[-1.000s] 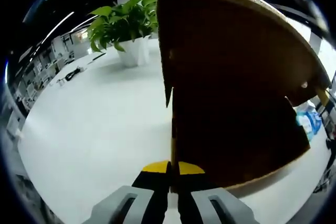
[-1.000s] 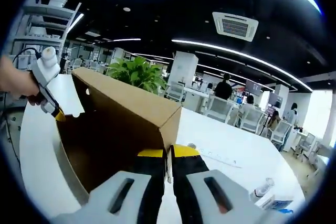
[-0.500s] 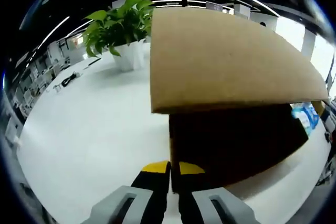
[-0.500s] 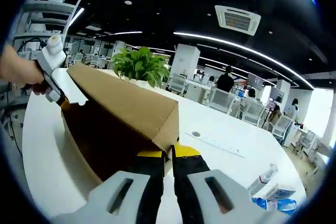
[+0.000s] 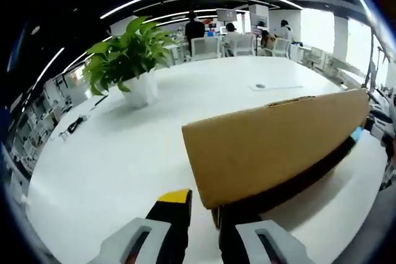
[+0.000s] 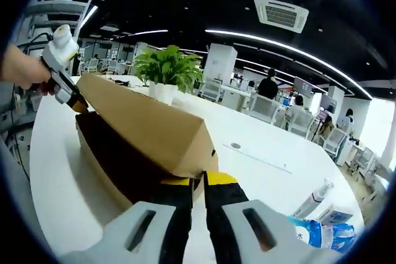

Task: Operate the shoe box by opening the lid, removing the specified soft item, and placing it in the target area until the item is outside and the box remains undamaged.

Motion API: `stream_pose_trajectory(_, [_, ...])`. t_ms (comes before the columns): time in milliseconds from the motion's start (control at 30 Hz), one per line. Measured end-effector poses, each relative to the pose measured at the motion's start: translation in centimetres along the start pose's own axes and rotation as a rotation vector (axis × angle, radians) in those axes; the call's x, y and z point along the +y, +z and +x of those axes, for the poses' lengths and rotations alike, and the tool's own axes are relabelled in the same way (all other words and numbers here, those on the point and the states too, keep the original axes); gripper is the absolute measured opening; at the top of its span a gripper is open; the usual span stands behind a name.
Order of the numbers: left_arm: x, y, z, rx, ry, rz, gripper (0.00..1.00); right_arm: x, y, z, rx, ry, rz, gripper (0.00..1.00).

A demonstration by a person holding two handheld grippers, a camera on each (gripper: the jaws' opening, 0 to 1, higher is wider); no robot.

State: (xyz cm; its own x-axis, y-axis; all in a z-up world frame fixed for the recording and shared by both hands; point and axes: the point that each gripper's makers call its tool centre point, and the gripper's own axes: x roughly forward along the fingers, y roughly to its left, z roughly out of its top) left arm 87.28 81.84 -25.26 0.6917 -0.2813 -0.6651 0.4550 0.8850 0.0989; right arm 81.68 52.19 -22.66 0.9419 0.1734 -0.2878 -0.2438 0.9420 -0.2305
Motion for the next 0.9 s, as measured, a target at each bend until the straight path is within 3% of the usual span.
stream_pose_trajectory(133, [0.5,-0.4,-0.7,-0.003,-0.027,0.011,0.18,0.3,-0.7,0.0,0.028,0.007,0.010,0.05])
stream_pose_trajectory(700, [-1.2,-3.4,-1.4,0.030,-0.110,-0.008,0.21,1.3,-3.2,-1.5,0.115,0.016,0.036,0.03])
stream_pose_trajectory(900, [-1.3,-3.4,-1.6,0.028,-0.118,-0.009,0.21,1.3,-4.4,-2.2,0.160,0.018,0.043,0.07])
